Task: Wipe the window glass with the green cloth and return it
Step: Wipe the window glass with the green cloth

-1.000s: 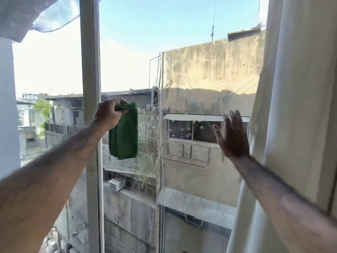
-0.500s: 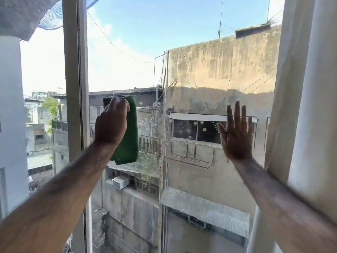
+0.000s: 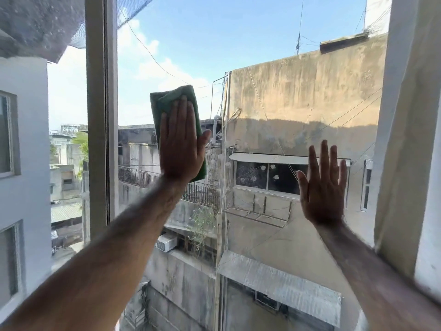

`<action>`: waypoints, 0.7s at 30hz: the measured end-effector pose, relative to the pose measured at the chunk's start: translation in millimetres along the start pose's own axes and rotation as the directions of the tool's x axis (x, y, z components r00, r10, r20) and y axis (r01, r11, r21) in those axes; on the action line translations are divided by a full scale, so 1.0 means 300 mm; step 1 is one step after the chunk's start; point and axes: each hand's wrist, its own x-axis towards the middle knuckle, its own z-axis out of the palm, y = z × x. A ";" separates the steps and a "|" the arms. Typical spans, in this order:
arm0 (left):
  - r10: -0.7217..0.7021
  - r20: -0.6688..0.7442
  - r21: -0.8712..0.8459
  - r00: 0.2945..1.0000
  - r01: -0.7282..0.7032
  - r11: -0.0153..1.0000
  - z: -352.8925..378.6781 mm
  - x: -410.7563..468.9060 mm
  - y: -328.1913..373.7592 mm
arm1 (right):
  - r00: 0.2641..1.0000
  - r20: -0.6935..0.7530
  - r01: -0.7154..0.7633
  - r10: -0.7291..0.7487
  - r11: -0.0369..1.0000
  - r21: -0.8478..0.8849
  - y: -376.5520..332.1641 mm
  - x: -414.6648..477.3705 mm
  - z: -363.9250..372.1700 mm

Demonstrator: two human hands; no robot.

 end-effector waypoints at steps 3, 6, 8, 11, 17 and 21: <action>0.150 0.028 0.020 0.988 -0.150 0.988 0.073 -0.088 0.116 | 1.000 -0.013 0.005 -0.004 1.000 0.024 0.000 0.000 0.006; 0.366 0.125 0.068 0.922 -0.376 0.924 0.116 -0.321 0.135 | 1.000 -0.018 0.006 -0.006 1.000 0.018 0.003 0.011 0.009; 0.414 0.174 0.090 0.893 -0.433 0.897 0.099 -0.460 0.056 | 1.000 -0.014 0.007 -0.007 1.000 0.018 0.000 0.012 0.010; 0.323 0.176 0.109 0.930 -0.345 0.932 0.039 -0.500 -0.099 | 1.000 -0.015 0.010 -0.010 1.000 0.014 -0.004 0.006 0.015; -0.235 -0.044 0.064 0.971 0.238 0.969 0.027 -0.119 -0.073 | 1.000 -0.012 0.002 -0.002 1.000 0.019 -0.016 0.004 0.016; -0.173 -0.054 0.027 0.983 0.175 0.984 0.083 -0.009 0.171 | 1.000 -0.010 -0.005 0.005 1.000 0.012 -0.013 0.003 0.011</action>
